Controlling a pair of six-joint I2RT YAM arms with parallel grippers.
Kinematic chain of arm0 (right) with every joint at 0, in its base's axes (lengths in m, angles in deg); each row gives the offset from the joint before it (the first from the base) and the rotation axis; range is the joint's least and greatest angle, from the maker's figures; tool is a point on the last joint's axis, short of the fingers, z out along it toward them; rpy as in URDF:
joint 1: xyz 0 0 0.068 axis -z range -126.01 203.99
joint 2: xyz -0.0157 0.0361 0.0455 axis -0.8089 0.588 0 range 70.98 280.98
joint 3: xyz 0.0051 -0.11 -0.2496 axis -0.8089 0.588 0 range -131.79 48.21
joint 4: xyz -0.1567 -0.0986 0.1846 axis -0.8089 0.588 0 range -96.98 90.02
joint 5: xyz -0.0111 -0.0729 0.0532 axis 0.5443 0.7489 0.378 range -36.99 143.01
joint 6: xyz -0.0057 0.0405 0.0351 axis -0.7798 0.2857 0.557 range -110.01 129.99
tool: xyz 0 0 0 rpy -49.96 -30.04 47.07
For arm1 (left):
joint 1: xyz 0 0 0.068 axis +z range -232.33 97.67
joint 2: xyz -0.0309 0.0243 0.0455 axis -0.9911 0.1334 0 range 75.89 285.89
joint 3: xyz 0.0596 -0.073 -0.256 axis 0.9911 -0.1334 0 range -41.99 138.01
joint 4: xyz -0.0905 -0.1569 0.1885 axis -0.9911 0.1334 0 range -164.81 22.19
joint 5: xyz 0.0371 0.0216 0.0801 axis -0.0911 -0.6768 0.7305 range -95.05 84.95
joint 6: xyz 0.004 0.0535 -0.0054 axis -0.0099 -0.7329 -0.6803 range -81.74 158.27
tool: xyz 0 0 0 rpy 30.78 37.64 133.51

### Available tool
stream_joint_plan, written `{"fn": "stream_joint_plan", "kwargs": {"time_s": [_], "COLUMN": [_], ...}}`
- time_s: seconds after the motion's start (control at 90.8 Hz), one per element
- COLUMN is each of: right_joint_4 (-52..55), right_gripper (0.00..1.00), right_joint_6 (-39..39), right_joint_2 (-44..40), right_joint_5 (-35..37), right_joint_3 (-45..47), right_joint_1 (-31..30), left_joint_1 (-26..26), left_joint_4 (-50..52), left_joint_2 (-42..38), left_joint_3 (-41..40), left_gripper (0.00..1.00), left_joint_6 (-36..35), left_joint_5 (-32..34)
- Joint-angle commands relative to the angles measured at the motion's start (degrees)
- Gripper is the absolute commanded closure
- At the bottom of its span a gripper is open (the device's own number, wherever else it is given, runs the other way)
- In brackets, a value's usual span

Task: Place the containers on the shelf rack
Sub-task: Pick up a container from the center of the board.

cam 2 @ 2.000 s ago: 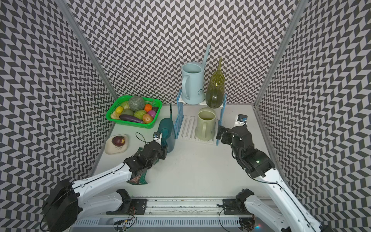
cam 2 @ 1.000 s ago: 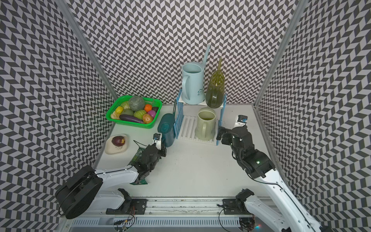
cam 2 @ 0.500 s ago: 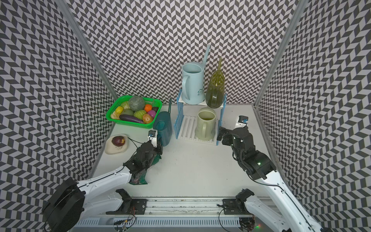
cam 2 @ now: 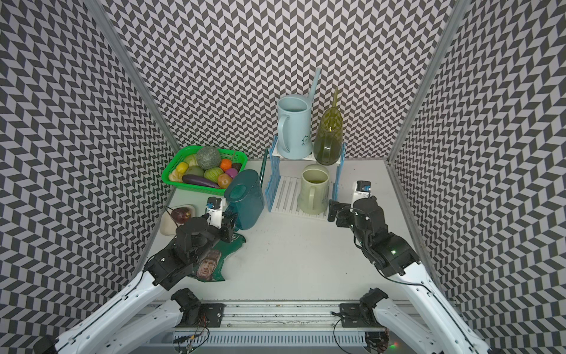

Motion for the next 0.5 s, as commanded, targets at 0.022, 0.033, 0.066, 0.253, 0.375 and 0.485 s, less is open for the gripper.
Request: {"fn": "stream_joint_plan", "kwargs": {"time_s": [0.022,0.033,0.066,0.253,0.375,0.485], "right_joint_4": [-4.57,-4.71,-5.42,-10.25,-10.20,-9.86], "right_gripper": [0.00,0.00,0.00,0.00,0.00,0.00], "right_joint_6": [-6.54,-7.17,-8.58,-16.08,-17.02,-17.11], "right_joint_2": [-2.78,-2.89,-3.54,-7.38,-6.93,-5.47], "right_joint_5": [-6.92,-7.48,-9.07,-19.60,-20.78,-21.86], "right_joint_3": [1.40,1.49,1.94,4.82,4.69,4.35], "right_joint_1": [0.26,0.21,0.25,0.26,0.26,0.26], "left_joint_1": [0.01,0.01,0.01,-0.01,0.01,0.01], "left_joint_4": [5.83,6.34,7.43,10.91,11.72,13.25], "left_joint_2": [-3.44,-3.63,-4.05,-5.29,-6.49,-7.29], "left_joint_3": [4.70,4.81,5.23,7.49,8.71,11.00], "left_gripper": [0.97,0.97,0.97,0.97,0.97,0.97], "left_joint_6": [-3.09,-3.22,-3.74,-5.92,-6.41,-6.59], "left_joint_5": [-6.50,-6.85,-7.85,-6.85,-4.93,-4.96]}}
